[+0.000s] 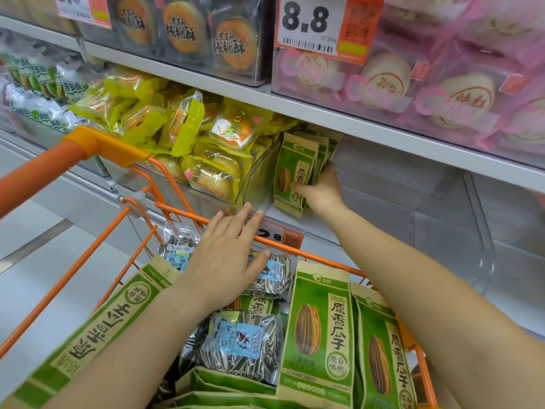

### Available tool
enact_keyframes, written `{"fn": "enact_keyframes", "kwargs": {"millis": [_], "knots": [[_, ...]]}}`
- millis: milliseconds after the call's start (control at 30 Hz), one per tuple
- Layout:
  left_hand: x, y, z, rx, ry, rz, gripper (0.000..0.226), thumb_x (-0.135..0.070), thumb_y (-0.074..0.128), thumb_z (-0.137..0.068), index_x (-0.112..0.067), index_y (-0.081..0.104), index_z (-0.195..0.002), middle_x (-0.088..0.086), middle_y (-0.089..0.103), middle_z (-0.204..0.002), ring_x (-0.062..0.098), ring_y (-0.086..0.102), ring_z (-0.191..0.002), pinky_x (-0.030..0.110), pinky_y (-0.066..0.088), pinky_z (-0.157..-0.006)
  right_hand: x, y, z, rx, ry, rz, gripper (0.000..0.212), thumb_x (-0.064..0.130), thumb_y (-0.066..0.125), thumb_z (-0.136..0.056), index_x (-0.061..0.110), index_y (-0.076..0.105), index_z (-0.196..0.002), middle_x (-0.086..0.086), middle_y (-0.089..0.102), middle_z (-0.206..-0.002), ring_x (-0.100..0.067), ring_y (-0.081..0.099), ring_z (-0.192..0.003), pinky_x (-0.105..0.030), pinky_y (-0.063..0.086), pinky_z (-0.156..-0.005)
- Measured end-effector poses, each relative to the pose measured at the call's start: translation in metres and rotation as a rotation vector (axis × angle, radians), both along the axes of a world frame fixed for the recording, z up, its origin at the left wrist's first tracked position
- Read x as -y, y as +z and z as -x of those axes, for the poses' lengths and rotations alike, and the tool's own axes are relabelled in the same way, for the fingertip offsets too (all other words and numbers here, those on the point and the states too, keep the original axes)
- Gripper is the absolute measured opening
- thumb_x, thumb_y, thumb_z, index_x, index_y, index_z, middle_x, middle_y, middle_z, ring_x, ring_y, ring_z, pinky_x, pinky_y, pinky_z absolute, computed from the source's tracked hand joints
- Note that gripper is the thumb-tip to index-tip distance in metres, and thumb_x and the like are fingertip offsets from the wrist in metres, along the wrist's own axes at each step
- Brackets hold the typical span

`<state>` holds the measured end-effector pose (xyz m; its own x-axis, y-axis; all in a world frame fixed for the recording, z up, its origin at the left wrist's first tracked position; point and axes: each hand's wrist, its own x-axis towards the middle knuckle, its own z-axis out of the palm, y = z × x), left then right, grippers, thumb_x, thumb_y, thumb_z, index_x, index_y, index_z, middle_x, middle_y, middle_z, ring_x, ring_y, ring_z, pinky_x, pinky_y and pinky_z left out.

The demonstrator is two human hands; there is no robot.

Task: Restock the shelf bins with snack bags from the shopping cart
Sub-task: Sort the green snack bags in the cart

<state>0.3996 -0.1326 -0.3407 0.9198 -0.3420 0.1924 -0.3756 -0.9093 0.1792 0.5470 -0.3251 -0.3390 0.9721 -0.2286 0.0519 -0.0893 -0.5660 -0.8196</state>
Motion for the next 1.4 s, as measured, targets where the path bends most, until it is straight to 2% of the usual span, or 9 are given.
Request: {"fn": "enact_keyframes", "kwargs": {"millis": [133, 200, 267, 433, 700, 833, 1167, 1300, 1400], "knots": [[0.0, 0.0, 0.0, -0.002, -0.004, -0.001, 0.074, -0.059, 0.01, -0.089, -0.018, 0.018, -0.151, 0.007, 0.017, -0.157, 0.02, 0.024, -0.141, 0.026, -0.01, -0.112, -0.003, 0.0, -0.011, -0.055, -0.092, 0.131, 0.099, 0.032, 0.08, -0.074, 0.013, 0.018, -0.149, -0.016, 0.023, -0.153, -0.036, 0.03, -0.138, -0.043, 0.035, -0.108], [0.0, 0.001, 0.001, -0.002, -0.001, -0.005, 0.075, -0.059, 0.007, -0.088, -0.019, 0.015, -0.151, 0.006, 0.014, -0.158, 0.019, 0.022, -0.142, 0.026, -0.011, -0.112, -0.002, 0.001, -0.015, -0.192, -0.112, 0.011, 0.12, 0.029, 0.082, -0.073, 0.012, -0.005, -0.153, -0.014, 0.013, -0.159, -0.032, 0.023, -0.144, -0.039, 0.03, -0.112], [0.0, 0.002, 0.001, -0.001, 0.004, -0.004, 0.076, -0.06, 0.005, -0.087, -0.02, 0.012, -0.152, 0.005, 0.011, -0.159, 0.017, 0.018, -0.142, 0.025, -0.013, -0.111, 0.0, -0.001, -0.017, -0.293, -0.091, -0.105, 0.129, 0.028, 0.085, -0.07, 0.008, -0.015, -0.15, -0.012, 0.021, -0.158, -0.029, 0.028, -0.143, -0.038, 0.032, -0.113], [0.001, 0.001, 0.001, -0.005, 0.009, -0.003, 0.076, -0.06, 0.004, -0.087, -0.022, 0.008, -0.152, 0.003, 0.007, -0.159, 0.015, 0.014, -0.143, 0.026, -0.013, -0.112, 0.006, -0.003, -0.022, -0.206, 0.011, -0.166, 0.108, 0.014, 0.089, -0.061, 0.016, 0.024, -0.147, -0.005, 0.05, -0.141, -0.026, 0.048, -0.129, -0.039, 0.043, -0.105], [0.002, -0.002, -0.001, 0.011, 0.012, -0.008, 0.073, -0.058, 0.011, -0.09, -0.019, 0.013, -0.152, 0.007, 0.014, -0.158, 0.018, 0.019, -0.142, 0.025, -0.013, -0.111, 0.012, -0.012, -0.009, -0.189, 0.097, -0.299, 0.062, 0.028, 0.077, -0.079, 0.021, 0.048, -0.134, 0.0, 0.057, -0.134, -0.021, 0.055, -0.12, -0.035, 0.046, -0.1], [0.002, -0.002, 0.0, 0.006, 0.015, -0.008, 0.073, -0.057, 0.012, -0.09, -0.017, 0.017, -0.151, 0.008, 0.017, -0.157, 0.019, 0.023, -0.141, 0.027, -0.009, -0.113, 0.009, -0.016, -0.01, -0.145, 0.116, -0.292, 0.062, 0.031, 0.076, -0.08, 0.023, 0.046, -0.134, 0.001, 0.059, -0.132, -0.022, 0.057, -0.118, -0.043, 0.046, -0.103], [0.001, -0.002, 0.0, 0.01, 0.014, -0.003, 0.074, -0.058, 0.01, -0.089, -0.017, 0.018, -0.151, 0.008, 0.019, -0.157, 0.02, 0.023, -0.141, 0.03, -0.005, -0.114, 0.008, -0.014, -0.011, -0.208, 0.157, -0.296, 0.06, 0.047, 0.062, -0.088, 0.026, 0.042, -0.14, 0.003, 0.055, -0.136, -0.02, 0.055, -0.121, -0.04, 0.044, -0.104], [0.002, -0.003, 0.0, 0.006, 0.012, -0.004, 0.073, -0.057, 0.013, -0.09, -0.016, 0.019, -0.151, 0.009, 0.02, -0.156, 0.021, 0.025, -0.14, 0.031, -0.003, -0.115, 0.005, -0.014, -0.012, -0.24, 0.165, -0.236, 0.069, 0.056, 0.048, -0.093, 0.024, 0.024, -0.149, 0.002, 0.05, -0.142, -0.022, 0.052, -0.126, -0.031, 0.04, -0.1], [0.002, -0.003, -0.001, 0.005, 0.008, -0.016, 0.073, -0.057, 0.013, -0.09, -0.017, 0.017, -0.151, 0.008, 0.018, -0.157, 0.02, 0.023, -0.141, 0.03, -0.006, -0.114, 0.0, -0.012, -0.011, -0.257, 0.147, -0.152, 0.076, 0.061, 0.042, -0.092, 0.021, 0.017, -0.151, -0.002, 0.049, -0.143, -0.025, 0.053, -0.124, -0.037, 0.043, -0.102]]}}
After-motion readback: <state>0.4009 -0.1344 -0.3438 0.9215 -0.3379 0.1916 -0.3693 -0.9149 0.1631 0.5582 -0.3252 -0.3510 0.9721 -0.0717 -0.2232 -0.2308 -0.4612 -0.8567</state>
